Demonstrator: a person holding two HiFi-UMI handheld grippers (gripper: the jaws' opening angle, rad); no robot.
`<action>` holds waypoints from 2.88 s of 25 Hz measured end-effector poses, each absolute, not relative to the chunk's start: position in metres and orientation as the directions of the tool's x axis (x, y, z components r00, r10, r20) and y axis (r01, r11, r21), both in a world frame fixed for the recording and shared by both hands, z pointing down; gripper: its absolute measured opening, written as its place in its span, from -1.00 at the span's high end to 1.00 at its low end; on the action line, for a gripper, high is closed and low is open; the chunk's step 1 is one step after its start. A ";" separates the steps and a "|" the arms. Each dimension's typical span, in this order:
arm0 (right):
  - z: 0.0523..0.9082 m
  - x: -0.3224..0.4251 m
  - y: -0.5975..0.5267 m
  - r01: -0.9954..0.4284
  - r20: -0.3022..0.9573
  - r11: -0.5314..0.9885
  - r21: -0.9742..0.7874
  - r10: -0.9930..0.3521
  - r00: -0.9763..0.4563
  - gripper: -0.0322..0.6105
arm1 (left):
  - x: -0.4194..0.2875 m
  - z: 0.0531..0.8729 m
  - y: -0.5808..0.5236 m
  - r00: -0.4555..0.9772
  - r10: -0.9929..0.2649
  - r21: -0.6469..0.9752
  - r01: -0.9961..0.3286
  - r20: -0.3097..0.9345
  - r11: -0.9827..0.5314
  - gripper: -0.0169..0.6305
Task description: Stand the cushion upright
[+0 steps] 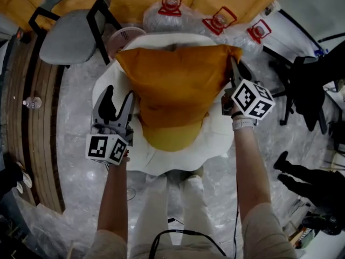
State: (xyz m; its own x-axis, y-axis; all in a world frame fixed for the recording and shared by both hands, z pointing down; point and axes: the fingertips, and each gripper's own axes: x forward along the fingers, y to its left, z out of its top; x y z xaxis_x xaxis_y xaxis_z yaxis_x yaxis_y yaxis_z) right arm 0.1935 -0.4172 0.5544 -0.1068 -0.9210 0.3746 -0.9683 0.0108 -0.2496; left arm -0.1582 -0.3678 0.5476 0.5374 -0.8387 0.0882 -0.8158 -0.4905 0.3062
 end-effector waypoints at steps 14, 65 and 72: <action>0.544 0.189 -0.391 -0.961 0.340 0.061 -0.270 -0.928 -0.154 0.42 | -0.160 0.554 -0.301 0.590 -0.796 0.368 -0.775 0.131 -0.514 0.08; 0.418 0.084 0.024 -0.723 0.223 0.646 -0.245 -0.688 -0.690 0.85 | -0.033 0.416 0.010 0.648 -0.761 0.404 -0.701 0.019 -0.587 0.87; 0.374 0.092 0.073 -0.701 0.213 0.661 -0.269 -0.669 -0.712 0.85 | -0.013 0.372 0.055 0.653 -0.757 0.373 -0.706 0.016 -0.602 0.87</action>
State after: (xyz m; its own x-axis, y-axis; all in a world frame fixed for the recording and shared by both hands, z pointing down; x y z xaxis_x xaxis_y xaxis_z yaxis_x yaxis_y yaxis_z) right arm 0.0923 0.0730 0.3740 -0.7122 -0.6688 0.2133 -0.7009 0.6606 -0.2690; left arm -0.0132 0.0549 0.3715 0.6532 -0.7571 0.0157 -0.7062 -0.6015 0.3735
